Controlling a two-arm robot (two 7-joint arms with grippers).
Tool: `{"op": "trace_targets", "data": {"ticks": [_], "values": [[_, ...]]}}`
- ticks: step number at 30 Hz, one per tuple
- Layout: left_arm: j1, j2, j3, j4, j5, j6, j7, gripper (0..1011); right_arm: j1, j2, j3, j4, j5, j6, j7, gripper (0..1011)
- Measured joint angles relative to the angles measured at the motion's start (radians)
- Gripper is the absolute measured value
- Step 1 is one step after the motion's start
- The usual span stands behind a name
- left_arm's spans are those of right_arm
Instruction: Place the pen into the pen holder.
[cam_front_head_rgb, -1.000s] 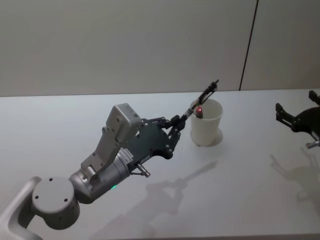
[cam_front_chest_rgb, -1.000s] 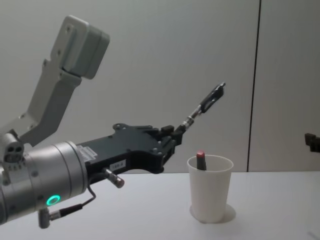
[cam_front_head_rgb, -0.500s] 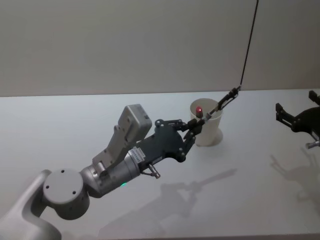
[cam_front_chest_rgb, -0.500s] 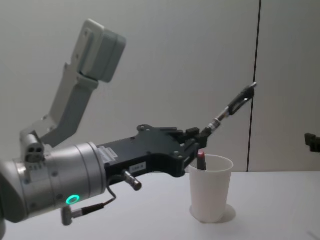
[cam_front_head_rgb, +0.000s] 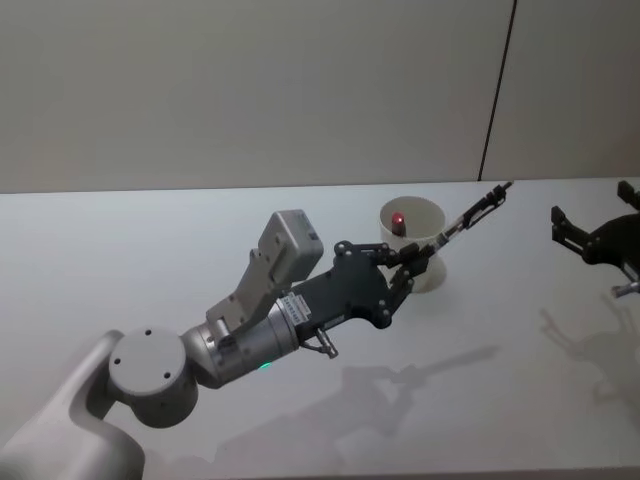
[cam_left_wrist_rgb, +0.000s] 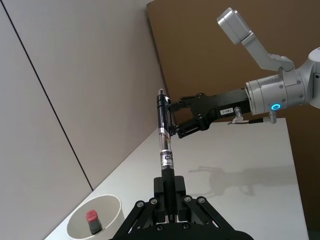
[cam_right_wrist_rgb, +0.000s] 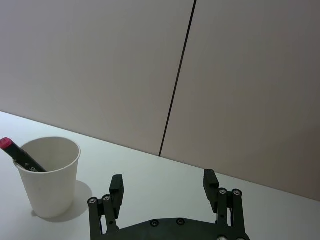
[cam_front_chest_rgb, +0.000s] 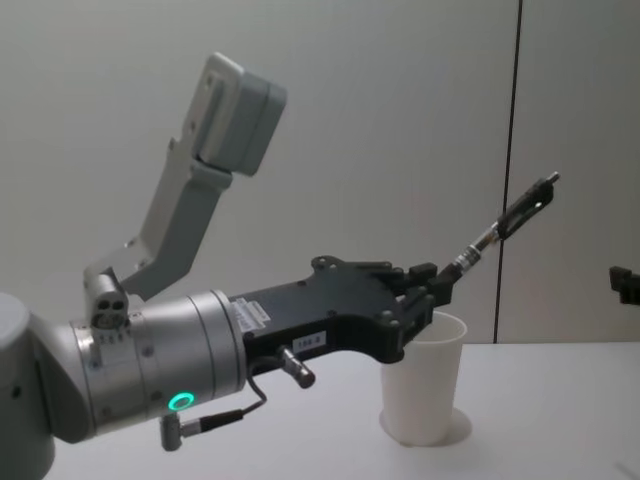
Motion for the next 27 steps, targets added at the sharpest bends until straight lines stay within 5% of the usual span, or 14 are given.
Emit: {"op": "trace_targets", "data": {"ticks": [16,27], "values": [[-0.021,-0.016,0.007,0.034,-0.001,-0.014,-0.029,129,-0.004,0.006,0.002,-0.001,0.013,-0.020,0.020,1001],[-0.025,-0.020,0.009,0.041,-0.001,-0.016,-0.034,129,-0.016,0.028,0.017,-0.005,0.078,-0.065,0.129,1001]]}}
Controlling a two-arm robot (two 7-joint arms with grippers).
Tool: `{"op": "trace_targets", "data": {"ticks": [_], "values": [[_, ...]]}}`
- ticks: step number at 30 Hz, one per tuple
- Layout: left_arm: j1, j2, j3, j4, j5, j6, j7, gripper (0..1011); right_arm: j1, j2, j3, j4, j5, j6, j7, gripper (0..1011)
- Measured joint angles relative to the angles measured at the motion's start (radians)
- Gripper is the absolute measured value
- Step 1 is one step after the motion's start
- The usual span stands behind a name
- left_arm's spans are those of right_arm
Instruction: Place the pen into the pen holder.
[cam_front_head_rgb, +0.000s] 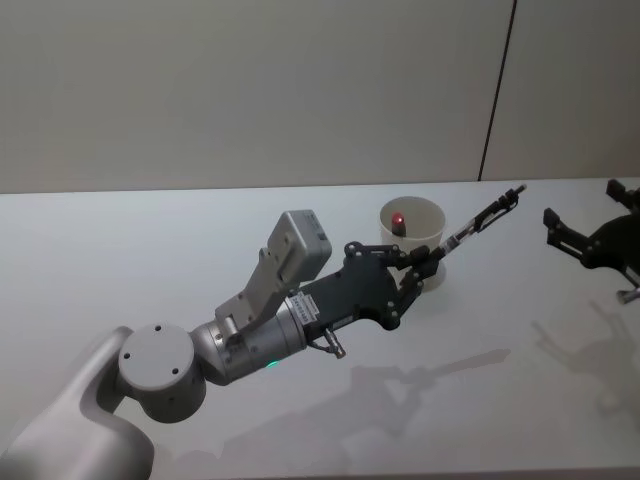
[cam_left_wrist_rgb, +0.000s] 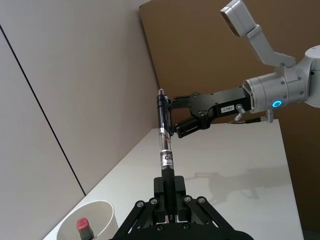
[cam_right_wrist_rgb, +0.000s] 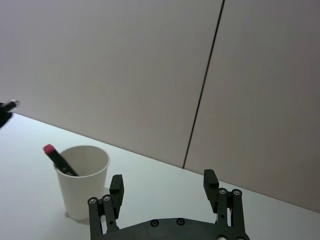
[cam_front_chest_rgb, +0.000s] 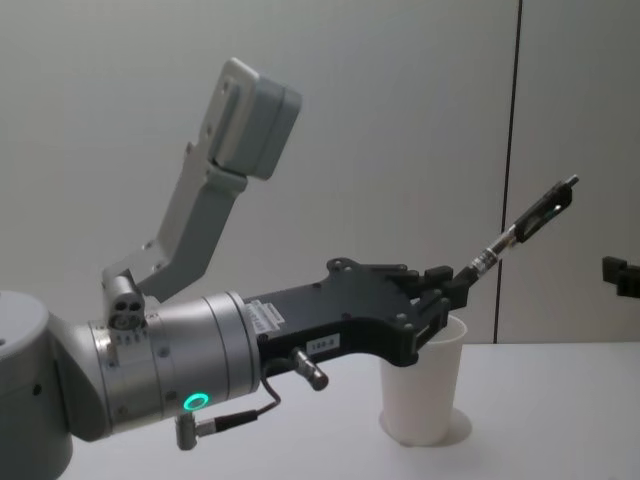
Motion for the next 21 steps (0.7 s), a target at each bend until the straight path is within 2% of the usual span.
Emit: {"op": "trace_targets", "data": {"ticks": [13,21], "values": [[-0.002,-0.001,0.001,0.003,0.000,-0.001,-0.002,129,-0.019,0.037,0.025,-0.005,0.118,-0.018,0.171,1002],[-0.002,-0.002,0.001,0.004,0.000,-0.002,-0.003,129,-0.021,0.061,0.040,0.004,0.171,-0.016,0.256,1002]]}}
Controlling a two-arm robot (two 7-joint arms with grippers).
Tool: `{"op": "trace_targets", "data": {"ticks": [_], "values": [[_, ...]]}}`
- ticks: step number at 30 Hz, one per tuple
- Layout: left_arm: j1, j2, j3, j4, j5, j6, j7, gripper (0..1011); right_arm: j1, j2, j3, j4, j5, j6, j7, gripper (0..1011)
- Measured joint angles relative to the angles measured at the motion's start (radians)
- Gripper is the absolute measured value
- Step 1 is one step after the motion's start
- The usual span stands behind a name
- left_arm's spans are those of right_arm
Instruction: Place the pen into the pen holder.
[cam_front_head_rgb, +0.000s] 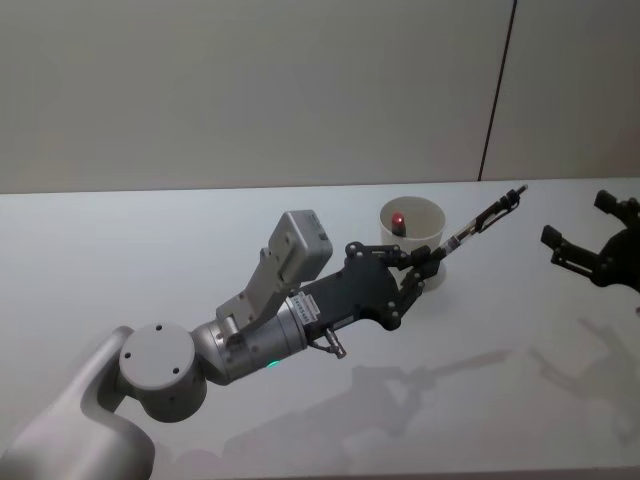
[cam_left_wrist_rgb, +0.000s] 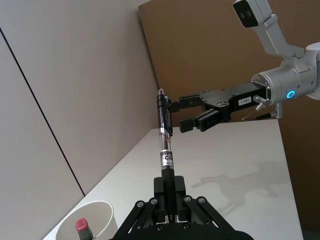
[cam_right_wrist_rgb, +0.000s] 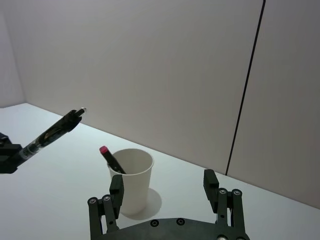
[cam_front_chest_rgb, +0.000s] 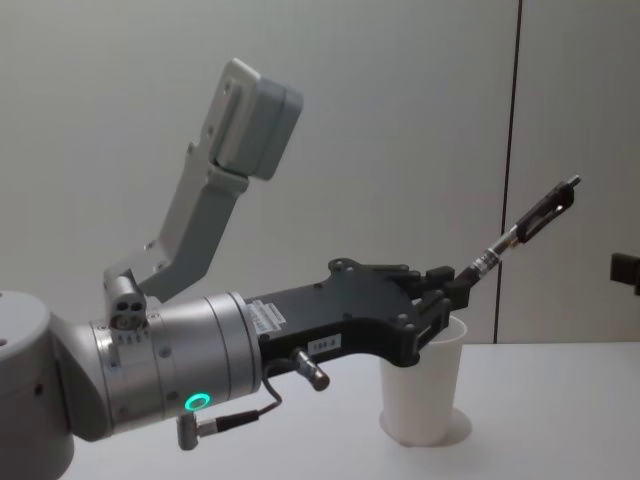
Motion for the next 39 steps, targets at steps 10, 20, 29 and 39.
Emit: {"op": "trace_targets", "data": {"ticks": [10,20,29,39], "values": [[0.000,0.000,0.000,0.001,0.000,0.000,-0.001,129,0.009,0.029,0.016,0.018,0.074,0.033,0.096,1002],[0.000,0.000,0.000,0.001,0.000,0.000,-0.001,129,0.021,0.047,0.023,0.035,0.155,0.084,0.166,1001],[0.000,0.000,0.000,0.001,0.000,0.000,-0.001,129,0.029,0.058,0.022,0.046,0.220,0.125,0.243,1002],[0.000,0.000,0.000,0.001,0.000,0.000,-0.001,129,0.034,0.063,0.011,0.050,0.268,0.163,0.300,1001]]}}
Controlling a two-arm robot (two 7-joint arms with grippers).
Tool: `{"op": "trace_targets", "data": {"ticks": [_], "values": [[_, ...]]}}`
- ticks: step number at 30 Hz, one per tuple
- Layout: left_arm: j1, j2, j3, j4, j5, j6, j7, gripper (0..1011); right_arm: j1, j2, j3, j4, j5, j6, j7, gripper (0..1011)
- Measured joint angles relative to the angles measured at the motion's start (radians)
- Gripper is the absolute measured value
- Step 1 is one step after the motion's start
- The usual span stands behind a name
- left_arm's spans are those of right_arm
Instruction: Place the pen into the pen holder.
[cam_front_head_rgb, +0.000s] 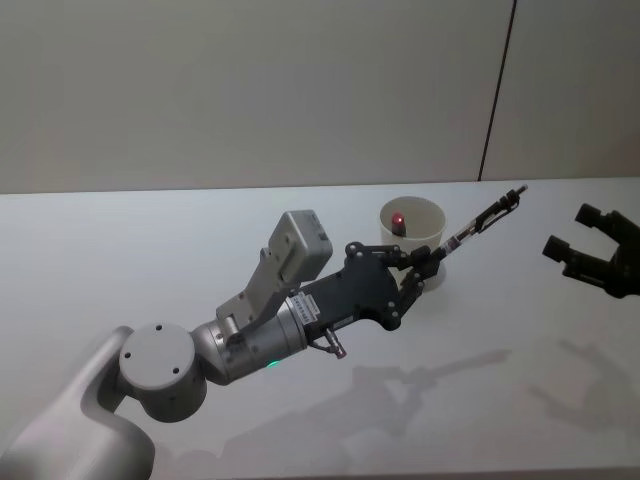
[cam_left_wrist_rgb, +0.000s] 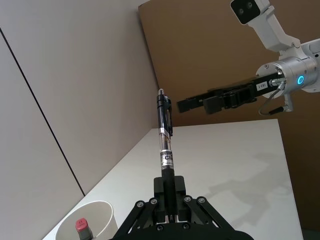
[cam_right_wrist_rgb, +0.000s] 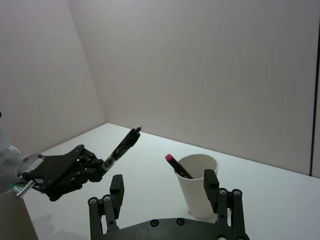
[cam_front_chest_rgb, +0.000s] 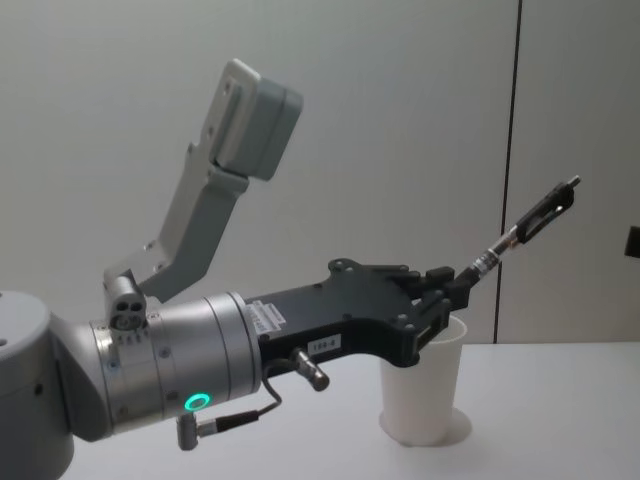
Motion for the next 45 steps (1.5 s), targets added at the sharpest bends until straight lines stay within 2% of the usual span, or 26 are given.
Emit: {"op": "trace_targets", "data": {"ticks": [10,16,27,35,45], "values": [[0.000,0.000,0.000,0.000,0.000,0.000,0.000,129,0.002,-0.006,-0.017,-0.005,0.038,0.040,0.007,1001],[0.000,0.000,0.000,0.000,0.000,0.000,0.000,129,0.003,-0.018,-0.034,-0.012,0.078,0.086,-0.019,1002],[0.000,0.000,0.000,0.000,0.000,0.000,0.000,129,-0.005,-0.044,-0.065,-0.039,0.146,0.149,-0.094,1002],[0.000,0.000,0.000,0.000,0.000,0.000,0.000,129,-0.016,-0.057,-0.082,-0.065,0.176,0.168,-0.142,1002],[0.000,0.000,0.000,0.000,0.000,0.000,0.000,129,-0.036,-0.076,-0.100,-0.105,0.219,0.180,-0.244,1002]]}}
